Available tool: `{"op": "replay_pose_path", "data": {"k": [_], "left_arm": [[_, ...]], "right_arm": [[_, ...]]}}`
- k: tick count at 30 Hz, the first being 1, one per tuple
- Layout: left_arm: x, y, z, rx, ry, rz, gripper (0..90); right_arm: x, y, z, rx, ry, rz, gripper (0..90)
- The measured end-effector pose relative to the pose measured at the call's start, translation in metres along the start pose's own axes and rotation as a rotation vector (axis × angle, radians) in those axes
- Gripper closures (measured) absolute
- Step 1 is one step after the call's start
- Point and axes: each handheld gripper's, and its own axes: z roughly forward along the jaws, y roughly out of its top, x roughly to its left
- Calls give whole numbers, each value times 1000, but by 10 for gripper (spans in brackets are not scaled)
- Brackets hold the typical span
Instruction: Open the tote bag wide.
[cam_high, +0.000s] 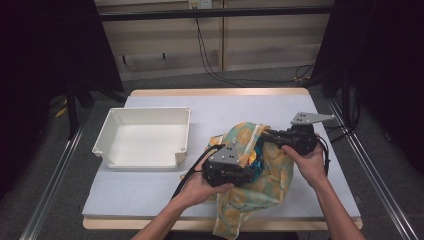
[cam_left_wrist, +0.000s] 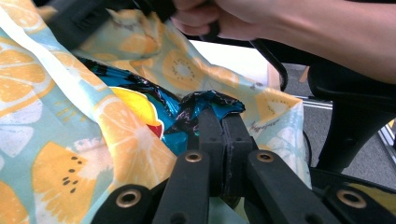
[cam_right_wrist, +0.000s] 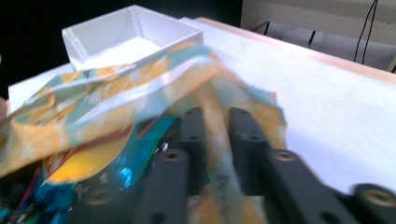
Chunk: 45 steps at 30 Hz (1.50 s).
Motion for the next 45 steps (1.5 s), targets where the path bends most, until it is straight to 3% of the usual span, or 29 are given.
{"op": "replay_pose_path", "data": {"k": [5, 10, 15, 21, 28, 33, 37, 40, 45], "left_arm": [[-2, 2, -2, -13, -22, 7, 891], [-7, 7, -6, -27, -40, 28, 891], [-9, 12, -13, -57, -49, 30, 891], [-9, 20, -23, -104, -51, 33, 891], [-3, 28, -37, -170, -33, 15, 891], [8, 30, -44, -209, -21, -46, 891], [14, 34, -47, -224, -23, -48, 890], [16, 39, -53, -237, -9, -44, 890], [20, 45, -61, -256, 13, -31, 890]], "right_arm": [[-17, 8, 11, -5, 15, 39, 880], [-31, 1, 29, 7, 5, 91, 887], [-40, -2, 39, 15, -6, 107, 887], [-40, -5, 40, 21, -29, 95, 868], [-39, -6, 41, 27, -17, 90, 846], [-35, -5, 42, 19, -8, 79, 722], [-39, -5, 38, 17, -22, 89, 658], [-40, -3, 33, 15, -57, 101, 556], [-40, -1, 23, 7, -68, 92, 512]]}}
